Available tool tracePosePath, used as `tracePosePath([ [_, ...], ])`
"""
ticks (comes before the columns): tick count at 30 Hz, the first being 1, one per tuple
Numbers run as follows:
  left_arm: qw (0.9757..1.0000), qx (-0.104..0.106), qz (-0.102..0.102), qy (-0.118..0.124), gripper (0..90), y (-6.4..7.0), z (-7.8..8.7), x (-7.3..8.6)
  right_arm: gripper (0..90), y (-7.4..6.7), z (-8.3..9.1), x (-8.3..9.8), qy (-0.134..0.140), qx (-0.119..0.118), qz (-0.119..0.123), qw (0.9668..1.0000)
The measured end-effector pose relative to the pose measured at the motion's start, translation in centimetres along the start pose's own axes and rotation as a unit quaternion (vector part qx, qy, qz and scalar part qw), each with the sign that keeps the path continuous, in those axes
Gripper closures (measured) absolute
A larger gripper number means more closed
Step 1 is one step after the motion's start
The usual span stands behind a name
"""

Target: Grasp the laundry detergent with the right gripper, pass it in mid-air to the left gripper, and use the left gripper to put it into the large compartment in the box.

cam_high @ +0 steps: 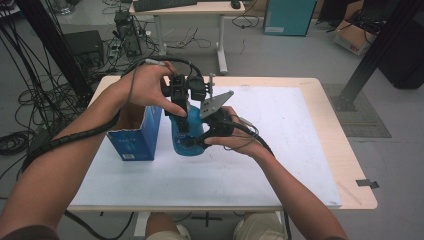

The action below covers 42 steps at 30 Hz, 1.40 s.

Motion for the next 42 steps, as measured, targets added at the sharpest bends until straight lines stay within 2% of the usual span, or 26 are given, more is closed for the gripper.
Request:
tracePosePath([
  [4,1.0000,0.000,0.008,-0.001,37.7,-0.1,0.0,0.1,27.2,0.2,0.3,0.2,-0.003,0.006,-0.002,1.0000],
  [6,0.9999,-0.002,0.011,-0.002,37.7,-0.2,0.1,0.2,23.5,0.6,0.6,0.5,-0.011,0.018,0.012,0.9997],
  [7,0.9998,-0.002,0.019,0.001,37.7,-0.2,0.1,0.2,20.4,0.6,0.8,0.5,-0.014,0.018,0.008,0.9997],
  [8,0.9993,0.004,0.037,0.009,37.7,-0.1,0.0,0.2,18.9,0.7,0.9,0.6,-0.017,0.022,0.006,0.9996],
  [9,0.9990,0.005,0.042,0.011,37.7,-0.2,0.0,0.2,17.0,0.7,1.1,0.7,-0.020,0.023,0.002,0.9995],
  [10,0.9995,-0.001,0.031,-0.002,37.7,-0.6,0.3,0.4,13.9,0.7,1.2,0.8,-0.023,0.020,-0.008,0.9995],
  [12,0.9994,-0.001,0.036,0.000,37.7,-0.8,0.4,0.5,8.1,0.5,1.5,1.1,-0.033,0.017,-0.029,0.9989],
  [14,0.9989,-0.002,0.047,-0.003,37.7,-1.1,0.7,0.6,6.7,0.5,1.8,1.3,-0.040,0.026,-0.030,0.9984],
  [19,0.9954,-0.001,0.096,-0.003,37.6,-1.8,1.6,0.7,4.7,0.4,3.2,1.7,-0.076,0.049,-0.043,0.9950],
  [22,0.9939,-0.002,0.110,-0.006,37.6,-2.1,2.3,0.8,4.6,0.4,4.2,1.9,-0.092,0.054,-0.047,0.9932],
  [23,0.9927,0.001,0.121,-0.008,37.6,-2.2,2.6,0.8,4.7,0.0,4.3,1.8,-0.089,0.046,-0.071,0.9924],
  [24,0.9917,0.000,0.129,-0.006,37.6,-2.3,2.8,0.9,4.7,-0.1,4.5,1.9,-0.091,0.044,-0.080,0.9916],
  [26,0.9897,-0.001,0.143,-0.001,37.6,-2.5,3.4,1.1,5.0,-0.1,5.2,2.2,-0.107,0.043,-0.073,0.9907],
  [27,0.9873,0.004,0.159,0.004,37.6,-2.7,4.1,1.3,5.2,0.0,5.6,2.3,-0.111,0.046,-0.078,0.9897],
  [28,0.9865,0.002,0.164,0.006,37.6,-2.8,4.4,1.4,5.2,0.0,6.2,2.4,-0.118,0.053,-0.085,0.9879],
  [30,0.9839,0.003,0.178,0.009,37.6,-2.9,5.1,1.6,5.1,0.0,6.7,2.5,-0.123,0.057,-0.087,0.9869],
  [31,0.9865,-0.002,0.163,-0.008,37.6,-3.3,5.7,2.0,4.4,0.1,7.2,2.6,-0.131,0.058,-0.093,0.9854],
  [32,0.9861,-0.005,0.166,-0.009,37.6,-3.3,6.0,2.1,4.5,0.1,7.6,2.8,-0.136,0.057,-0.096,0.9844],
  [33,0.9842,-0.009,0.177,-0.007,37.6,-3.3,6.5,2.2,4.9,0.2,7.9,2.8,-0.142,0.062,-0.097,0.9832],
  [35,0.9821,-0.016,0.187,-0.009,37.6,-3.5,7.3,2.5,4.8,0.3,8.8,3.1,-0.152,0.082,-0.100,0.9799],
  [36,0.9799,-0.017,0.199,-0.008,37.6,-3.6,7.9,2.7,4.8,0.3,9.1,3.1,-0.153,0.082,-0.099,0.9799],
  [37,0.9790,-0.021,0.203,-0.008,37.6,-3.7,8.2,2.9,4.8,0.3,9.5,3.2,-0.154,0.087,-0.097,0.9794],
  [39,0.9743,-0.023,0.224,-0.006,37.6,-3.9,9.4,3.4,4.8,0.3,10.1,3.3,-0.158,0.094,-0.094,0.9785],
  [40,0.9731,-0.027,0.229,-0.006,37.6,-4.0,9.7,3.6,4.8,0.2,10.5,3.4,-0.163,0.095,-0.096,0.9774],
  [41,0.9707,-0.029,0.239,-0.004,37.6,-4.1,10.2,3.9,4.8,0.2,10.7,3.4,-0.165,0.097,-0.096,0.9769],
  [42,0.9664,-0.033,0.255,-0.001,37.7,-4.2,10.9,4.3,4.8,0.2,11.1,3.4,-0.167,0.103,-0.097,0.9757],
])
Point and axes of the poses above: each handheld gripper's, and its own axes: z roughly backward along the jaws, x roughly out of its underside, y roughly to its right, the point moved 5 cm from there along -z, roughly forward along the jaws, and after that the axes turned 4 degrees about z, right-handed, at the moved point
